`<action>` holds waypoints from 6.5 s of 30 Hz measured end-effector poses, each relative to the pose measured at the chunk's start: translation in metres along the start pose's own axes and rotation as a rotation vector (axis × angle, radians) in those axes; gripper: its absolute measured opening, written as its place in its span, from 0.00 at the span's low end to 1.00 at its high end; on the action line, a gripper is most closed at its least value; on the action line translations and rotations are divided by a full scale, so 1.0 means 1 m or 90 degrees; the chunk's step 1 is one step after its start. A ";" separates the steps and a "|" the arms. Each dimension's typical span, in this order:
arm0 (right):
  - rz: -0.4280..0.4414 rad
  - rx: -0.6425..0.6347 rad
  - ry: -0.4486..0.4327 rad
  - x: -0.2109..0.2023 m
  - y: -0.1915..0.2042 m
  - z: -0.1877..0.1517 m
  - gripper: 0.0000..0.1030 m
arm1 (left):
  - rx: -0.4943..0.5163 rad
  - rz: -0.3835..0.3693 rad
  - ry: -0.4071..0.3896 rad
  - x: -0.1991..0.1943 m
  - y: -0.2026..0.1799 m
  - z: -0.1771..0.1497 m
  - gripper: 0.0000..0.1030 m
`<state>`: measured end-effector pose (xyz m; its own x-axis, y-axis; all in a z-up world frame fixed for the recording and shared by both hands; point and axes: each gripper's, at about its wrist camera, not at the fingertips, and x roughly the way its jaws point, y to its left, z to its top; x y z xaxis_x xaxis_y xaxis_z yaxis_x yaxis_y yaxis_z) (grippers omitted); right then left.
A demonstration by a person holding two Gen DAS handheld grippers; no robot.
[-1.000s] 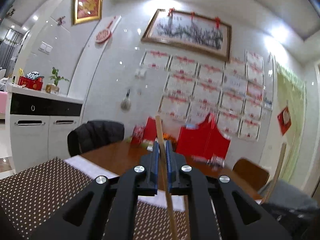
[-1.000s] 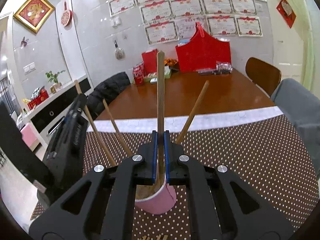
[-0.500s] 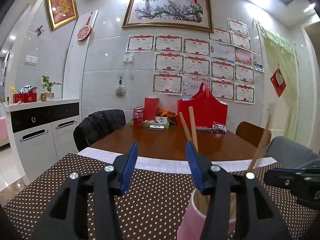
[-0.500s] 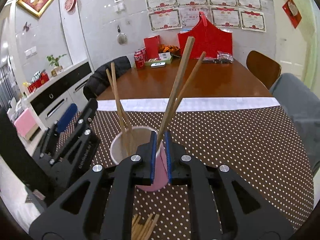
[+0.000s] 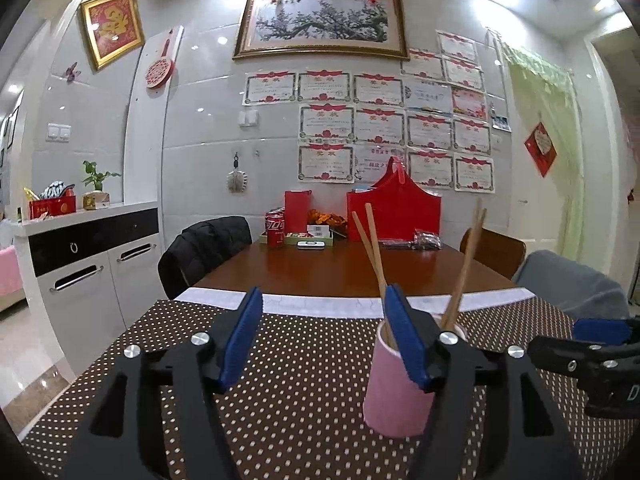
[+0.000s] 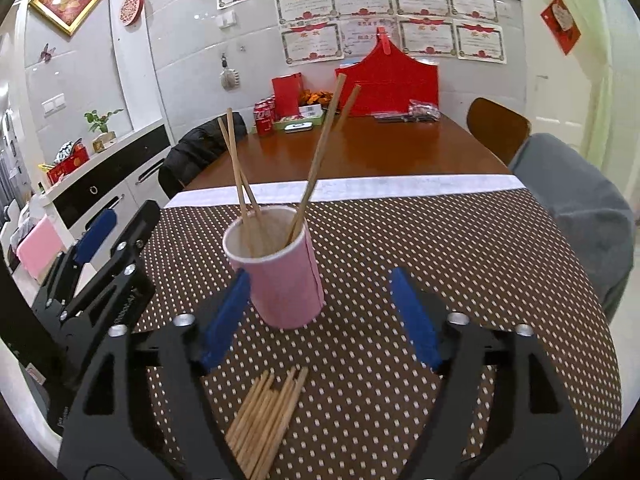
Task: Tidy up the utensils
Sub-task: 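Open both tools and release the chopsticks in the cup, then move both open tools back over the chopstick pile, then close the right tool on a chopstick while the left tool grasps another, then lift both held chopsticks upright and carry them over the pink cup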
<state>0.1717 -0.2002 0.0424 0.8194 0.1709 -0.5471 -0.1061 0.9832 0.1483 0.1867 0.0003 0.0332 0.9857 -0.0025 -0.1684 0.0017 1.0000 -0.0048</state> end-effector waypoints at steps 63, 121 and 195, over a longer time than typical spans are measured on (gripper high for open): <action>-0.138 -0.016 0.186 0.040 0.018 -0.114 0.11 | -0.034 -0.204 0.446 0.008 0.032 -0.104 0.62; 0.108 0.152 0.182 0.022 -0.059 -0.117 0.06 | 0.069 -0.043 0.717 0.027 -0.043 -0.093 0.75; 0.121 -0.009 -0.300 -0.068 0.005 0.038 0.06 | -0.117 -0.142 0.019 -0.026 -0.014 0.079 0.06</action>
<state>0.1370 -0.2096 0.1119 0.9495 0.3034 -0.0798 -0.2833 0.9386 0.1969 0.1743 -0.0129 0.1159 0.9589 -0.2252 -0.1727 0.1845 0.9571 -0.2235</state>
